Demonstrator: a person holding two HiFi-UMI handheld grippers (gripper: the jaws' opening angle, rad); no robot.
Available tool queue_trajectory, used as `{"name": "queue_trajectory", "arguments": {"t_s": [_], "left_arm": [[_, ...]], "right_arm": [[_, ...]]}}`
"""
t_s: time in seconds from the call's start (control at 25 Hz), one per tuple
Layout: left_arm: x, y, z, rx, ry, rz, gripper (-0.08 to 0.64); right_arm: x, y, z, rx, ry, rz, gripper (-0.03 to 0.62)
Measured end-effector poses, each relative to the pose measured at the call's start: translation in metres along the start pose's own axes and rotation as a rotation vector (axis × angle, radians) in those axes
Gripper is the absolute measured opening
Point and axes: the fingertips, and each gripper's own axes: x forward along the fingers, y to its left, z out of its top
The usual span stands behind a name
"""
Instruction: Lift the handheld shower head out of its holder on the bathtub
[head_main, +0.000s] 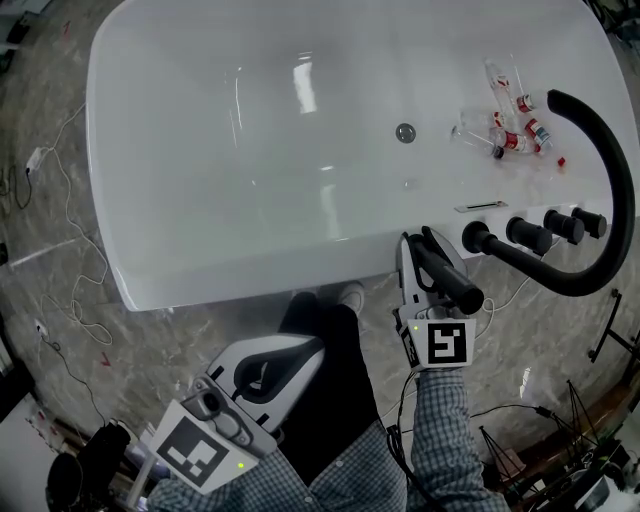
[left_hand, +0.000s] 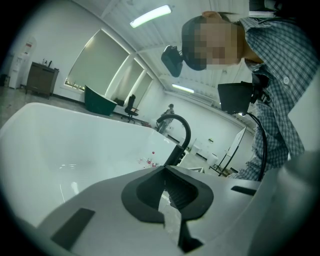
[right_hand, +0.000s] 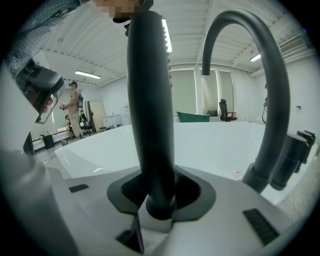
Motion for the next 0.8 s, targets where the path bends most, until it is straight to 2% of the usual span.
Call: {"name": "queue_trajectory", "arguments": {"t_s": [0.36, 0.6, 0.8], "left_arm": [[-0.004, 0.002, 0.0, -0.004, -0.004, 0.009, 0.006], [-0.006, 0.0, 0.008, 0.006, -0.021, 0.01, 0.006], [-0.012, -0.002, 0.015, 0.007, -0.03, 0.021, 0.007]], "right_arm": [[-0.002, 0.002, 0.0, -0.04, 0.033, 0.003, 0.114], [-0.006, 0.001, 0.014, -0.026, 0.003, -0.005, 0.112], [-0.013, -0.001, 0.018, -0.015, 0.015, -0.006, 0.112]]}}
